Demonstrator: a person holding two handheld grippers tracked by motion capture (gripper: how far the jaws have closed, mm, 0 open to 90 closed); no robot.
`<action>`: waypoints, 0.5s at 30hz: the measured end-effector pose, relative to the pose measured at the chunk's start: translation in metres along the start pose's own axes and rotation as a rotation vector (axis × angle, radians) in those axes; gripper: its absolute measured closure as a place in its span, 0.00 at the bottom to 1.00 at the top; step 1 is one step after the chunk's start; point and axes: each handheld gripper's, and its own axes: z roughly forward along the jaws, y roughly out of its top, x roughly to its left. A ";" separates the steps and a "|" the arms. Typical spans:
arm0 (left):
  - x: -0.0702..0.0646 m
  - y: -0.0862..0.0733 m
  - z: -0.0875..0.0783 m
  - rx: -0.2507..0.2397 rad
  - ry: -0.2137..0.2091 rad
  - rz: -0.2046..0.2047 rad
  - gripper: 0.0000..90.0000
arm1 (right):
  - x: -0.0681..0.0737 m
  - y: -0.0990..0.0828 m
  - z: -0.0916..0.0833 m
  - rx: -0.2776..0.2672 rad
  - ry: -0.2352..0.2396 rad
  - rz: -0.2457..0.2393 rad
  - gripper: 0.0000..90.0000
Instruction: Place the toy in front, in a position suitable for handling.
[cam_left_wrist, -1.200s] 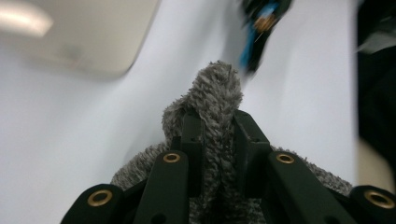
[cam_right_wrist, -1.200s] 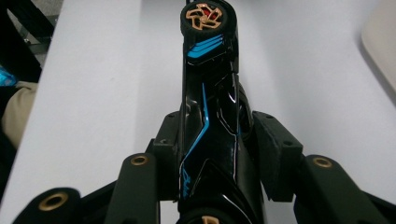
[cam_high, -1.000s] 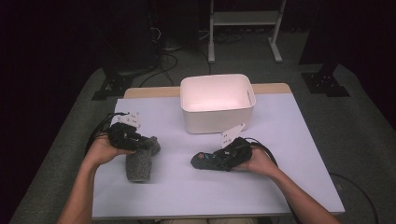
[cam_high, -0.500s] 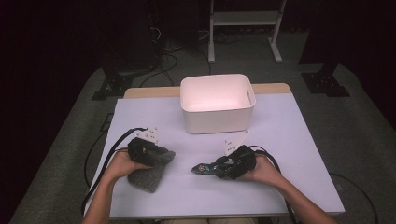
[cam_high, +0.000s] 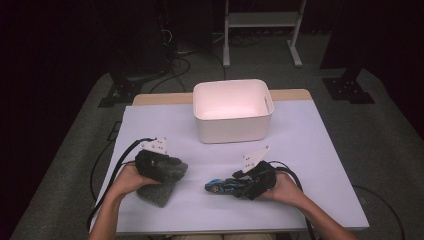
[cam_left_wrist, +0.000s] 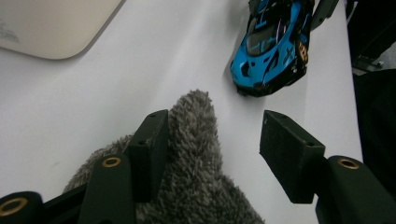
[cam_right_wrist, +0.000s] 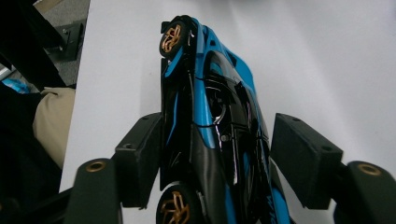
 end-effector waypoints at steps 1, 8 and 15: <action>-0.001 0.000 0.001 0.003 -0.004 0.002 0.45 | 0.001 0.000 0.001 0.011 0.003 0.005 0.36; -0.002 0.001 0.001 0.001 -0.002 0.003 0.41 | 0.011 -0.005 0.004 -0.016 0.018 0.001 0.36; -0.002 0.001 0.005 0.004 0.002 0.001 0.35 | 0.015 -0.006 0.012 0.025 0.006 -0.006 0.33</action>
